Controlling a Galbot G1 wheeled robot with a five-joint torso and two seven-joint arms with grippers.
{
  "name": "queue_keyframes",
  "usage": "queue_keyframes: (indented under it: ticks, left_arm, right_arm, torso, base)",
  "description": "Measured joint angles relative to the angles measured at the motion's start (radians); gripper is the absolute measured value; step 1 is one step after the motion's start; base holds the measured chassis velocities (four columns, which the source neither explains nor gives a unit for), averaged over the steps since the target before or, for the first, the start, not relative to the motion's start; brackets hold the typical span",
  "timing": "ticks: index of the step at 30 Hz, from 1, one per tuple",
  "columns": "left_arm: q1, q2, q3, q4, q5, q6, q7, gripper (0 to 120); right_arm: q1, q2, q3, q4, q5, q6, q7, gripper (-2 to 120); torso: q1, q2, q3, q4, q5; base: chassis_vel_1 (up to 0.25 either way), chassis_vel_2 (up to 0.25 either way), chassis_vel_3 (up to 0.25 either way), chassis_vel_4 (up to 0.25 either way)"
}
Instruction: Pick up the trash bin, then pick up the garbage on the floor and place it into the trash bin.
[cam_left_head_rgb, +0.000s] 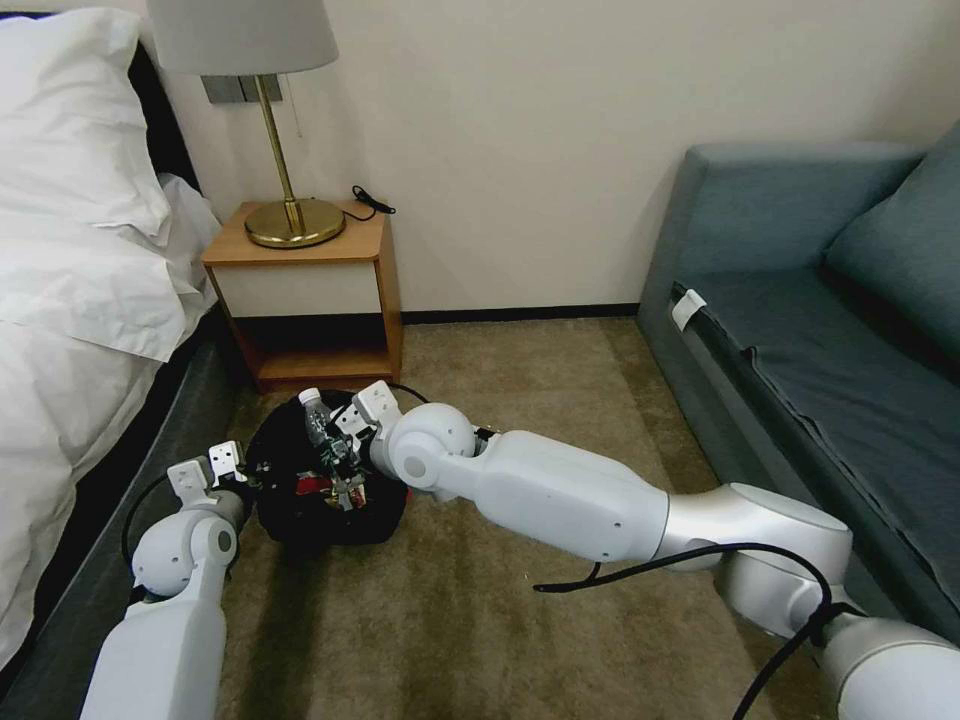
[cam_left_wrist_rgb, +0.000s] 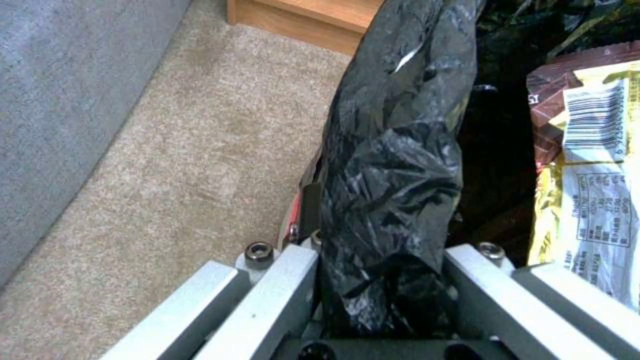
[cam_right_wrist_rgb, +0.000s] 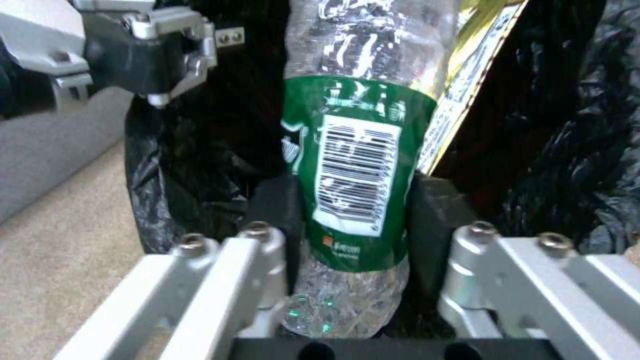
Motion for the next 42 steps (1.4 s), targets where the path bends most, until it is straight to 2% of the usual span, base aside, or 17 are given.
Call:
queue_keyframes:
  ticks: [2, 3, 4, 8, 9, 10, 16, 20, 24, 26, 28, 31, 32, 34, 35, 37, 42]
  left_arm:
    - [0.001, 0.0, -0.001, -0.001, 0.0, 0.0, 0.0, 2]
    - [0.004, 0.001, -0.004, -0.004, 0.0, 0.0, 0.0, 2]
    - [0.004, 0.001, -0.004, -0.004, 0.0, 0.0, 0.0, 2]
    - [0.01, -0.003, -0.007, -0.014, 0.001, 0.002, 0.0, 2]
    - [0.013, -0.007, -0.008, -0.019, 0.001, 0.003, 0.0, 2]
    - [0.013, -0.007, -0.008, -0.019, 0.001, 0.003, 0.0, 2]
    - [0.022, -0.015, -0.013, -0.031, 0.003, 0.006, -0.004, 2]
    - [0.022, -0.02, -0.017, -0.03, 0.0, 0.008, -0.018, 2]
    - [0.021, -0.031, -0.022, -0.03, -0.044, 0.025, -0.072, 2]
    - [0.014, -0.043, -0.03, -0.045, -0.121, 0.054, -0.133, 2]
    - [0.013, -0.044, -0.031, -0.047, -0.134, 0.058, -0.141, 2]
    - [0.005, -0.06, -0.045, -0.073, -0.229, 0.087, -0.207, 2]
    - [0.005, -0.06, -0.045, -0.073, -0.229, 0.087, -0.207, 2]
    - [0.002, -0.073, -0.06, -0.102, -0.283, 0.09, -0.244, 2]
    - [0.002, -0.073, -0.06, -0.102, -0.283, 0.09, -0.244, 2]
    - [0.002, -0.081, -0.068, -0.114, -0.301, 0.09, -0.258, 2]
    - [0.012, -0.084, -0.076, -0.118, -0.319, 0.09, -0.263, 2]
  right_arm:
    - [-0.002, 0.0, -0.001, 0.0, -0.003, 0.001, 0.0, 40]
    - [-0.005, 0.0, -0.003, 0.0, -0.007, 0.002, 0.0, 48]
    - [-0.005, 0.0, -0.003, 0.0, -0.007, 0.002, 0.0, 48]
    - [-0.007, -0.004, -0.002, 0.013, -0.01, 0.002, -0.001, 63]
    - [-0.006, -0.008, 0.0, 0.022, -0.008, -0.003, -0.001, 70]
    - [-0.006, -0.008, 0.0, 0.022, -0.008, -0.003, -0.001, 70]
    - [0.002, -0.032, 0.034, 0.056, -0.011, -0.01, 0.009, 96]
    - [0.007, -0.043, 0.073, 0.068, -0.019, -0.012, 0.014, 99]
    - [0.009, -0.07, 0.165, 0.088, -0.02, -0.016, 0.028, 100]
    - [0.001, -0.109, 0.242, 0.105, -0.027, -0.016, 0.031, 100]
    - [-0.001, -0.115, 0.252, 0.108, -0.029, -0.016, 0.031, 100]
    - [-0.029, -0.168, 0.321, 0.13, -0.041, -0.016, 0.03, 100]
    - [-0.029, -0.168, 0.321, 0.13, -0.041, -0.016, 0.03, 100]
    - [-0.088, -0.241, 0.405, 0.17, -0.054, -0.016, 0.027, 100]
    - [-0.088, -0.241, 0.405, 0.17, -0.054, -0.016, 0.027, 100]
    - [-0.154, -0.303, 0.473, 0.195, -0.09, -0.012, 0.012, 100]
    - [-0.28, -0.368, 0.582, 0.211, -0.172, 0.009, -0.032, 100]
  torso:
    - [0.0, 0.0, 0.0, 0.0, 0.0]
    - [0.0, 0.0, 0.0, 0.0001, 0.0001]
    - [0.0, 0.0, 0.0, 0.0001, 0.0001]
    - [0.0, 0.0, 0.0, 0.0001, 0.0001]
    - [0.0, 0.0, 0.0, 0.0001, 0.0001]
    - [0.0, 0.0, 0.0, 0.0001, 0.0001]
    - [0.0, 0.0, 0.0, 0.0001, 0.0001]
    - [0.0, 0.0, 0.0, 0.0001, 0.0002]
    - [0.0, 0.0, 0.0, 0.0002, 0.0002]
    - [0.0, 0.0, 0.0, 0.0, 0.0003]
    - [0.0, 0.0, 0.0, 0.0001, 0.0004]
    - [0.0, 0.0, 0.0, -0.0005, 0.0004]
    - [0.0, 0.0, 0.0, -0.0005, 0.0004]
    - [0.0, 0.0, 0.0, 0.0002, 0.0006]
    - [0.0, 0.0, 0.0, 0.0002, 0.0006]
    - [0.0, 0.0, 0.0, -0.0001, 0.0007]
    - [0.0, 0.0, 0.0, -0.0002, 0.0007]
  base:
    - [0.0, 0.0, 0.0, 0.0]
    - [0.0, 0.0, 0.0, 0.0]
    - [0.0, 0.0, 0.0, 0.0]
    - [0.0, 0.0, 0.0, 0.0]
    - [0.0, 0.0, 0.0, 0.0]
    - [0.0, 0.0, 0.0, 0.0]
    - [0.0, 0.0, 0.0, 0.0]
    - [0.0, 0.0, 0.0, 0.0]
    - [0.0, 0.0, 0.0, 0.0]
    - [0.0, 0.0, 0.0, 0.0]
    - [0.0, 0.0, 0.0, 0.0]
    - [0.0, 0.0, 0.0, 0.0]
    - [0.0, 0.0, 0.0, 0.0]
    - [0.0, 0.0, 0.0, 0.0]
    - [0.0, 0.0, 0.0, 0.0]
    - [0.0, 0.0, 0.0, 0.0]
    - [0.0, 0.0, 0.0, 0.0]
